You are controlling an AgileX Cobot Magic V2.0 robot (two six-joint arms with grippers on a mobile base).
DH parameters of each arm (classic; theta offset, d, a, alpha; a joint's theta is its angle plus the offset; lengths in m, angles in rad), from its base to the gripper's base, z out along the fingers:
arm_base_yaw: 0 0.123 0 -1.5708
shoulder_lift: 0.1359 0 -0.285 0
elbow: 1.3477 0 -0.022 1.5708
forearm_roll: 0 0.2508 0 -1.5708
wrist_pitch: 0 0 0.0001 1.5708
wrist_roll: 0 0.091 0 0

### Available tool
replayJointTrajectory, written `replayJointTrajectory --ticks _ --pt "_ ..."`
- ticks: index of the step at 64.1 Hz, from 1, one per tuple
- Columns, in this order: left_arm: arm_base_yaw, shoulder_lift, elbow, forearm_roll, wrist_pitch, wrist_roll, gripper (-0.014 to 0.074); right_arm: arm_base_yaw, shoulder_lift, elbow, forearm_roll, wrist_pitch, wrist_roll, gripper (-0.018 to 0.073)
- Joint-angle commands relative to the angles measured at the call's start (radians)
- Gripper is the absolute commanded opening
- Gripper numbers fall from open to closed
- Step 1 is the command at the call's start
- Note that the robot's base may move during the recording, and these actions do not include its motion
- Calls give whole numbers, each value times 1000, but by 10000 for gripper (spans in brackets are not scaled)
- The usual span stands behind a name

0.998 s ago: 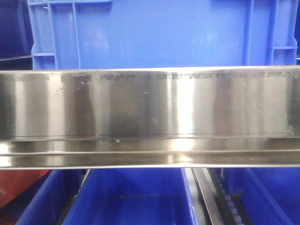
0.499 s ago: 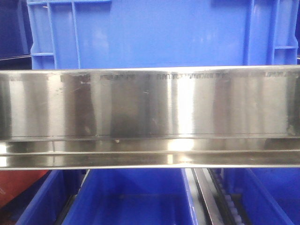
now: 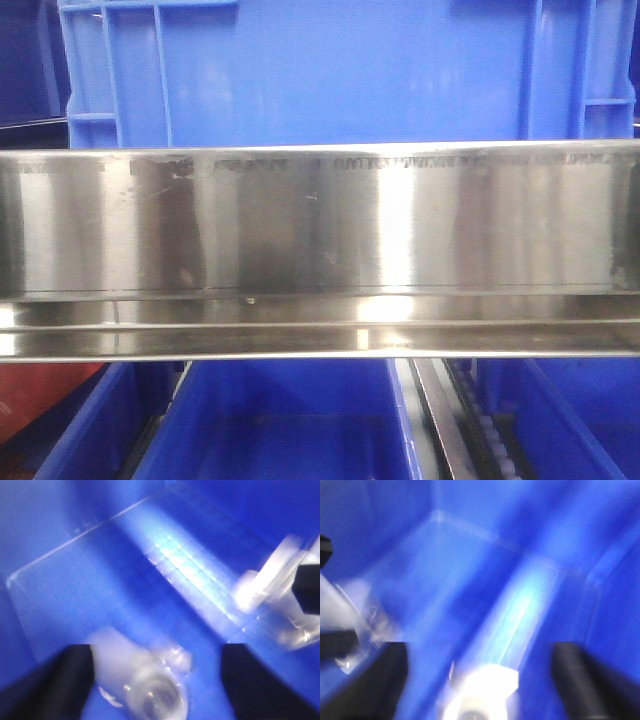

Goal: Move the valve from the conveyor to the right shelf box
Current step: 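Lower both valves into the blue bin and open both grippers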

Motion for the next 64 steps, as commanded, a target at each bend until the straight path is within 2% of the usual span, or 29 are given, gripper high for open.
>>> replayJointTrajectory --ticks 1,9,14,18,23,26,32,39,48,53,64 --pt "-5 -22 -12 -9 0 -7 454 -3 -29 -12 -7 -24 -7 482" --pt "-5 -52 -19 -9 24 -7 440 -3 -77 -12 -7 -20 -7 335" --pt "-5 -85 -23 -11 29 -7 380 -3 -115 -12 -7 -19 -7 200" --pt "-5 -116 -23 -11 29 -7 286 -3 -159 -12 -7 -19 -7 56" --pt "-5 -167 -23 -11 29 -7 154 -3 -207 -12 -7 -19 -7 -77" --pt "-5 -200 -23 -11 29 -7 40 -3 -241 -11 -7 -16 -7 -159" --pt "-5 -266 -21 -11 43 -7 -113 -3 -303 -8 -7 6 -7 -160" --pt "-5 -355 -5 4 84 -7 -111 -3 -392 34 -7 10 -7 -160" --pt "-5 -484 105 26 56 -13 -111 -3 -538 168 -7 -36 -7 -160" --pt "-5 -573 200 31 3 -31 -111 -3 -615 271 -7 -87 -7 -160" --pt "-5 -790 509 31 -220 -31 -111 -3 -826 567 -7 -252 -7 -160"
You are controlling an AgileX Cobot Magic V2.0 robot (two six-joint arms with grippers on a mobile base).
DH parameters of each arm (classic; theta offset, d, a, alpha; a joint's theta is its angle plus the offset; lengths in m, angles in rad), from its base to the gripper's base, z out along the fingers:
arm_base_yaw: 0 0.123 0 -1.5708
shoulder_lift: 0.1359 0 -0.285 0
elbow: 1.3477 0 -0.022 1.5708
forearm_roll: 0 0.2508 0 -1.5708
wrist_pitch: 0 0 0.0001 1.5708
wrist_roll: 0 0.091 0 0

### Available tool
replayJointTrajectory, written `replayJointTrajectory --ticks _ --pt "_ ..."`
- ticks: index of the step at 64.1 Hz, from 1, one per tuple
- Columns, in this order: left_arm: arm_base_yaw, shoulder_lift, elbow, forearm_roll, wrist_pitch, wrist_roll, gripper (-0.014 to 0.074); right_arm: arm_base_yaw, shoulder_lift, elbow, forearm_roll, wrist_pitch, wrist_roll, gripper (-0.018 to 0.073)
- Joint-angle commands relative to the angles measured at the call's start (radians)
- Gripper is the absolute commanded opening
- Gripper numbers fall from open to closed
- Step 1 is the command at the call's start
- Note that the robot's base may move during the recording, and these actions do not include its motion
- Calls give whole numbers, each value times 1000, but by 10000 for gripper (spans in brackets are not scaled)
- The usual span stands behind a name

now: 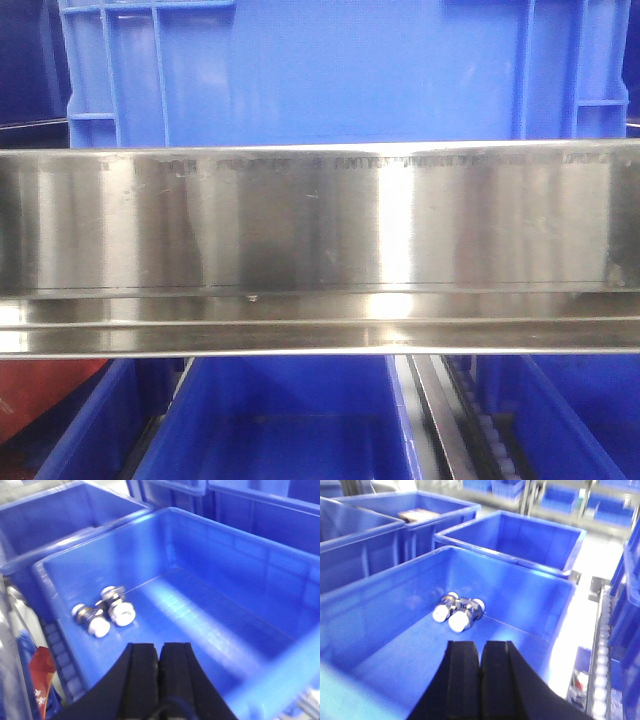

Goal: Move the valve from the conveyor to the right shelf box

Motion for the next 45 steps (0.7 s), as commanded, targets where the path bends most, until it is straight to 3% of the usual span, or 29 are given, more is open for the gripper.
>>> replayJointTrajectory --ticks 1,20,32,45 --pt "-5 -124 148 -1 -148 -10 -111 -3 -96 137 -6 -100 -7 -160" --pt "-5 -530 684 -32 -500 -10 -111 -3 -459 564 -6 -177 -7 -160" --pt "-5 -690 888 -44 -541 -10 -111 -3 -617 735 -6 -201 -7 -160" --pt "-5 -763 950 -46 -553 -10 -111 -3 -672 792 -6 -214 -7 -160"
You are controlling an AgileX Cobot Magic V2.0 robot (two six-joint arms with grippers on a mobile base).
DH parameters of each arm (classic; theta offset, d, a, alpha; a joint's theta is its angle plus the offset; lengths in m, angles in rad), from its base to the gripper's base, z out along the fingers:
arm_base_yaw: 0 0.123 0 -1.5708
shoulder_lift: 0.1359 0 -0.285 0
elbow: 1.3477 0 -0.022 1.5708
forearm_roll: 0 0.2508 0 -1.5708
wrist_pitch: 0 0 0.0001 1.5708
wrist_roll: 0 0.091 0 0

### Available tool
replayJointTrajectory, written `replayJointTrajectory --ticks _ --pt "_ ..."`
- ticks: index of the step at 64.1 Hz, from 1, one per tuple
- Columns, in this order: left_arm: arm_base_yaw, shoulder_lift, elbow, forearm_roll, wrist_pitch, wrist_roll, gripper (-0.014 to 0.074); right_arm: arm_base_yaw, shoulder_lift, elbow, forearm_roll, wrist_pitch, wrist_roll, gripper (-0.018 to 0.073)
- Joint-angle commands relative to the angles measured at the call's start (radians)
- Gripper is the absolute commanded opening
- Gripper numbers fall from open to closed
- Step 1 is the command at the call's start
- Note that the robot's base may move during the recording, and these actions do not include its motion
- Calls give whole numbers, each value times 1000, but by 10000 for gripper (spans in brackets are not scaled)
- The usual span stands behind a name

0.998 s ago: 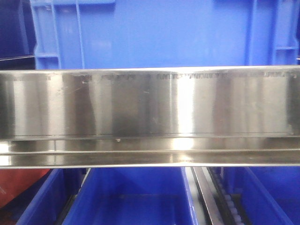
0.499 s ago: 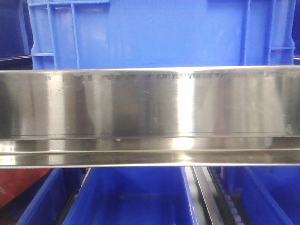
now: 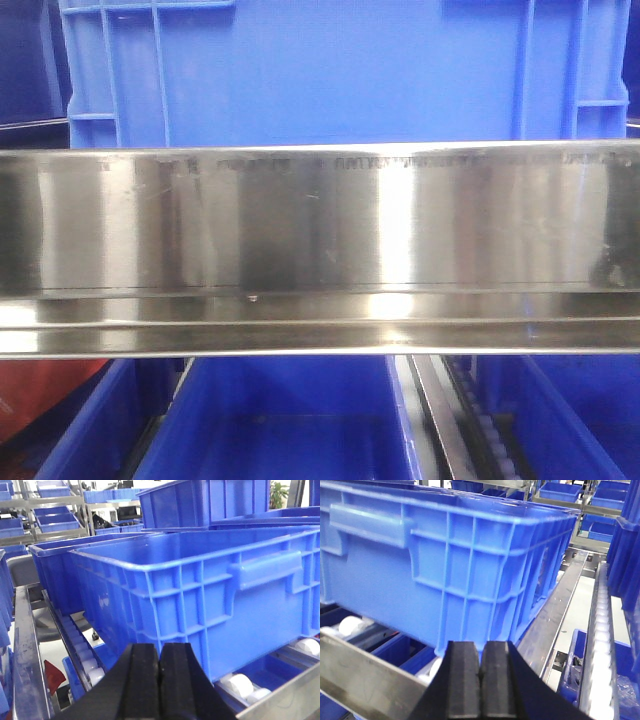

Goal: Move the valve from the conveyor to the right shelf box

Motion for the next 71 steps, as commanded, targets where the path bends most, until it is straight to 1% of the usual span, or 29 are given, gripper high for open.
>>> replayJointTrajectory --ticks 1,53,58,63,71 --pt "-5 -23 6 -11 -34 -7 -111 -3 -10 5 -6 -34 -7 -160" --pt "0 -24 8 -11 -36 -7 -111 -3 -10 5 -6 -36 -7 -162" --pt "40 -35 11 -11 -27 -7 -111 -3 -10 5 -6 -36 -7 -162" --pt "113 -51 36 -11 -32 -7 -111 -3 -10 5 -6 -36 -7 -162" --pt "233 -126 123 -11 -95 -8 -111 -3 -10 5 -6 -36 -7 -162"
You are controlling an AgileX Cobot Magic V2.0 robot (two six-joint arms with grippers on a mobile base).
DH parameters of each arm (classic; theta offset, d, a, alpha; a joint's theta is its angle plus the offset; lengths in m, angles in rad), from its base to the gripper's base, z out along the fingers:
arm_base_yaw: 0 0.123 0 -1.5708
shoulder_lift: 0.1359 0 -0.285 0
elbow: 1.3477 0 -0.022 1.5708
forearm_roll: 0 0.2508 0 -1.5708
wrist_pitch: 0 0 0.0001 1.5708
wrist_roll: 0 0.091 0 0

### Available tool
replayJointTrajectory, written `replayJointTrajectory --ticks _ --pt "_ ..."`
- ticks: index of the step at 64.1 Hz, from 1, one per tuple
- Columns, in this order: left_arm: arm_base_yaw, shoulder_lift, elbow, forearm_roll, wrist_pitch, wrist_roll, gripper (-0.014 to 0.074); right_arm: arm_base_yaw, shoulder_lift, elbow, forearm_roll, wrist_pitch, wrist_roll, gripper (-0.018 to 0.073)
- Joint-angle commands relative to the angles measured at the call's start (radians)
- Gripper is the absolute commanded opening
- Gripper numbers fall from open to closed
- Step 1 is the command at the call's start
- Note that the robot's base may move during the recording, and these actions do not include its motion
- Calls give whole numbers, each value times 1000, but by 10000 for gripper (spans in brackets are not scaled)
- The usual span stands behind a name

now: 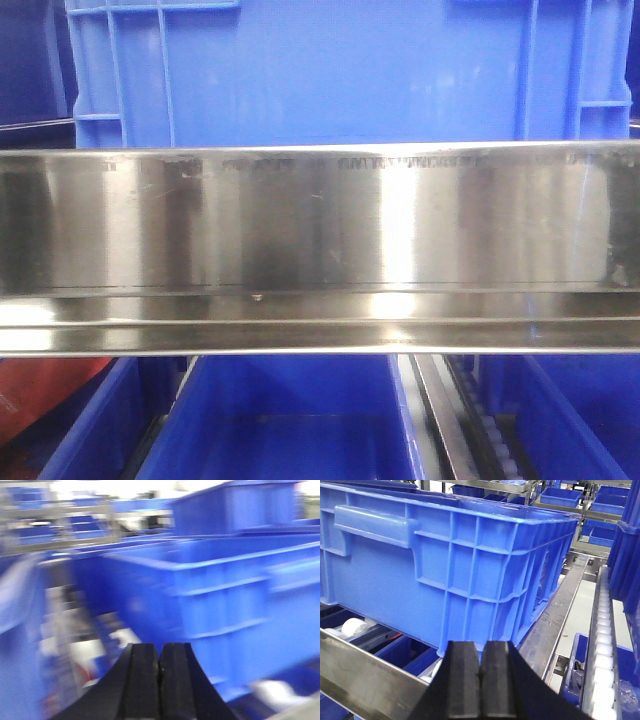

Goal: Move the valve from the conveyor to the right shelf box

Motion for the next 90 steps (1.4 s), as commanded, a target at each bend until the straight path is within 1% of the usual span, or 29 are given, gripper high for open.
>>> replayJointTrajectory --ticks 1,4,8,12,23,26,28,30,42,90 --pt "82 -59 67 -6 -59 -8 -111 -3 -4 3 -6 -24 -7 -162" --pt "117 -93 105 -6 -85 -14 -111 -3 -4 3 -6 -24 -7 -162" --pt "162 -145 165 -6 -111 -52 -111 -3 -4 3 -6 -24 -7 -162" --pt "195 -185 219 -6 -135 -81 -111 -3 -4 3 -6 -24 -7 -162" --pt "260 -253 360 -6 -212 -84 -111 -3 -4 3 -6 -24 -7 -162" --pt "276 -253 361 -6 -243 -86 -111 -3 -4 3 -6 -24 -7 -162" --pt "284 -253 361 -6 -207 -86 -111 -3 -4 3 -6 -24 -7 -162" --pt "291 -253 361 -6 -194 -86 -111 -3 -4 3 -6 -24 -7 -162" --pt "305 -253 361 -6 -211 -86 -111 -3 -4 3 -6 -26 -7 -162" --pt "305 -253 361 -6 -211 -86 -111 -3 -4 3 -6 -26 -7 -162"
